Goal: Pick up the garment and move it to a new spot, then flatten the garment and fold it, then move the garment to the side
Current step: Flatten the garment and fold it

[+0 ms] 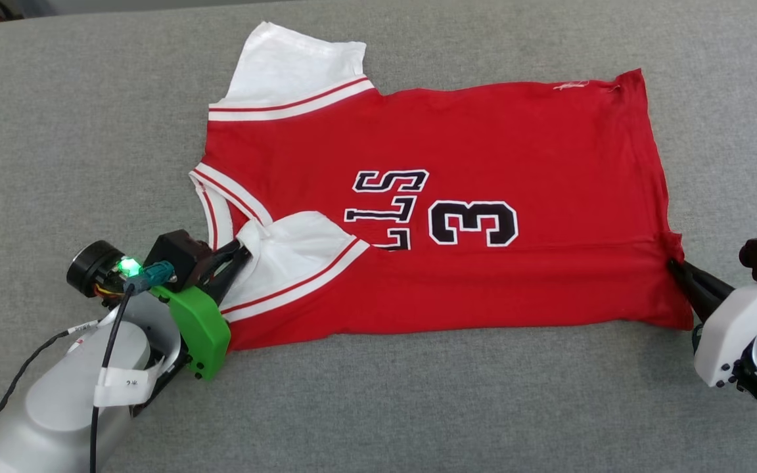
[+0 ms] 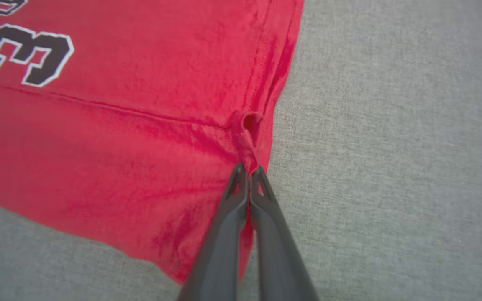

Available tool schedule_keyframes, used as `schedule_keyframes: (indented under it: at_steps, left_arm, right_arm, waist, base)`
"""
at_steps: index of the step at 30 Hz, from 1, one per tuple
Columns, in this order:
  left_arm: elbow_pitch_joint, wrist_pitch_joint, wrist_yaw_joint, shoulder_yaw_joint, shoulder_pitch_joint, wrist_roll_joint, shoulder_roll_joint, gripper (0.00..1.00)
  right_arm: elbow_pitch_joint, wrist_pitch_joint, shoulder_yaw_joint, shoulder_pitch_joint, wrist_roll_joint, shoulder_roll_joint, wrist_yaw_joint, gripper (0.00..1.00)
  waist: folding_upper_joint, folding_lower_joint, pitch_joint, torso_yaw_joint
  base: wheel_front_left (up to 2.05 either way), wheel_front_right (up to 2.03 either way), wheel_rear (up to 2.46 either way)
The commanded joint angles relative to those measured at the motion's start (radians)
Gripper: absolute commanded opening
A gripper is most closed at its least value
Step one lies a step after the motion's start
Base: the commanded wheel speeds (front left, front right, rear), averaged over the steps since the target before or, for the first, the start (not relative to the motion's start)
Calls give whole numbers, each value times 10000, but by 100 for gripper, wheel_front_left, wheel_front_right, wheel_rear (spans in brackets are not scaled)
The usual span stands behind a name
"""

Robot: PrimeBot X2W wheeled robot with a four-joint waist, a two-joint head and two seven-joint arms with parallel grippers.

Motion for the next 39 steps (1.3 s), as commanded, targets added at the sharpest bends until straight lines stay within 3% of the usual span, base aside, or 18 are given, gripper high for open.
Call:
schedule_keyframes:
  at_steps: [1, 8, 9, 10, 11, 18, 22, 31, 34, 39]
  left_arm:
    - [217, -121, -25, -167, -263, -180, -69, 0]
    - [1208, -474, -27, -1211, -632, -929, -254, 0]
    - [1429, -571, -27, -1315, -678, -1124, -317, 45]
    - [1500, -616, -27, -1321, -712, -1156, -319, 96]
    - [1562, -662, -27, -1301, -743, -1194, -309, 100]
    - [871, -727, -28, -759, -894, -1551, 314, 100]
    - [101, 80, -28, -890, -1047, -2092, 778, 100]
    - [-1896, 3962, -28, -1418, -1608, -4701, 1530, 100]
    - [-2025, 5549, -28, -1620, -1806, -5544, 1590, 100]
    - [-1864, 6999, 53, -1982, -2016, -6038, 1373, 100]
  right_arm:
    - [184, -89, 123, -255, 54, 63, -6, 0]
    - [907, -361, 825, -653, 301, 91, -6, 0]
    - [1025, -546, 836, -666, 368, 62, -6, 29]
    - [1052, -644, 825, -663, 378, 42, -6, 46]
    - [1042, -772, 813, -652, 368, 7, -6, 100]
    - [95, -1654, -168, 211, 236, -195, -6, 100]
    - [-467, -1494, -575, 719, -41, -259, -6, 100]
    - [-1342, -833, -1167, 1327, -492, 30, -6, 100]
    - [-1461, -692, -1268, 1405, -582, 152, -6, 100]
    - [-1543, -569, -1301, 1386, -650, 326, -6, 100]
  waist:
    - [0, 0, 253, -101]
    - [0, 0, 266, -70]
    - [0, 0, 143, -41]
    - [0, 0, 74, -23]
    - [0, 0, -12, 1]
    - [0, 0, -894, 375]
    - [0, 0, -1202, 499]
    - [0, 0, -1590, 721]
    - [0, 0, -1642, 750]
    - [0, 0, -1615, 721]
  base:
    - [0, 0, 0]
    - [0, 0, 0]
    - [0, 0, 0]
    - [0, 0, 0]
    - [0, 0, 0]
    - [0, 0, 0]
    - [0, 0, 0]
    - [0, 0, 0]
    - [0, 0, 0]
    - [0, 0, 0]
